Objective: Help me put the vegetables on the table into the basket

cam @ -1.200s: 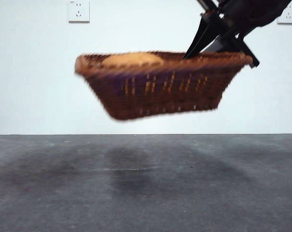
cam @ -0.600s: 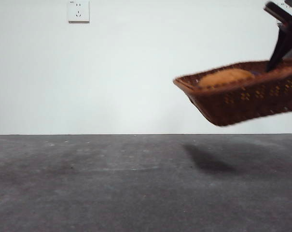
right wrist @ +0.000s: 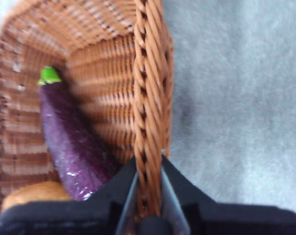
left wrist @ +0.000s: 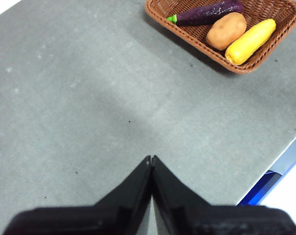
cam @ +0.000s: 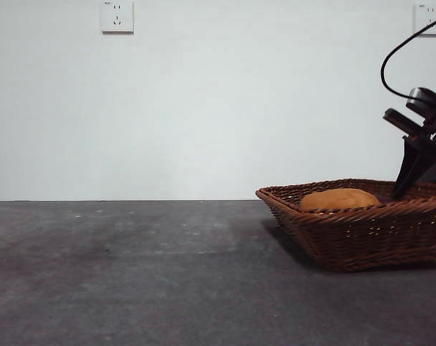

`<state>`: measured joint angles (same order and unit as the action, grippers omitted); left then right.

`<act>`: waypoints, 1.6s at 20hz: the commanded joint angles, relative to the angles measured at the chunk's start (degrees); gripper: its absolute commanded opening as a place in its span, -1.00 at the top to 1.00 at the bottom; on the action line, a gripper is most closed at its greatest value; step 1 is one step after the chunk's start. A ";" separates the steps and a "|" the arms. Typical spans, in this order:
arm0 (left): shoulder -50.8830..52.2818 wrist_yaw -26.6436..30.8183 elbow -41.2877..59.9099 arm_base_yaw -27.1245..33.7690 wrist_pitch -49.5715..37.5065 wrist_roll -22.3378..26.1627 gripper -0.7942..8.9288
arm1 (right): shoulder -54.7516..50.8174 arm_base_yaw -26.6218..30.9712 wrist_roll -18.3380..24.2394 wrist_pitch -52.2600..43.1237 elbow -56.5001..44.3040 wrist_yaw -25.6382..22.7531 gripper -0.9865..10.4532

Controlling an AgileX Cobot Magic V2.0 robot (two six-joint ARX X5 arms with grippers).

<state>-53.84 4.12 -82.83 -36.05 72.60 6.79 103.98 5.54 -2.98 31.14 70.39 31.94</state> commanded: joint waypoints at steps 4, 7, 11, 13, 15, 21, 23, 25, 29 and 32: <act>-1.84 -0.02 0.35 0.13 -0.48 -0.55 0.85 | 2.54 -0.22 0.74 2.34 0.04 -1.81 0.85; -2.16 0.00 0.35 0.15 -0.70 -0.35 0.85 | 2.54 -0.22 0.09 3.32 0.04 -2.23 0.85; -2.16 -0.02 0.35 0.15 -0.66 -0.33 0.85 | 2.62 -0.28 0.28 5.18 0.04 -3.39 0.81; -2.16 -0.02 0.35 0.15 -0.57 -0.35 0.85 | 2.54 -0.28 0.26 5.01 0.11 -3.43 0.58; -2.16 -0.02 0.35 0.15 -0.02 -0.33 0.85 | 1.40 -0.28 0.28 4.83 0.35 -2.97 0.43; -2.14 -0.04 0.35 0.15 0.20 -0.07 0.85 | -11.06 -0.22 0.37 12.02 6.82 -4.07 0.44; -2.14 -0.02 0.35 0.15 -0.02 0.61 0.85 | -18.93 -0.35 2.27 19.67 8.79 0.09 0.46; -2.16 -0.02 0.35 0.15 -0.63 1.18 0.85 | -27.08 -1.33 5.09 28.06 10.32 1.62 0.69; -2.14 -0.04 0.35 0.15 -0.61 1.42 0.85 | -38.69 -2.60 8.48 40.94 12.48 1.79 0.79; -2.16 -0.04 0.35 0.15 -0.66 1.62 0.85 | -45.35 -4.11 9.77 46.47 12.61 1.90 0.85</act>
<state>-56.14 4.14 -82.83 -36.05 72.34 7.70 58.54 1.58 5.56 77.52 82.89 33.56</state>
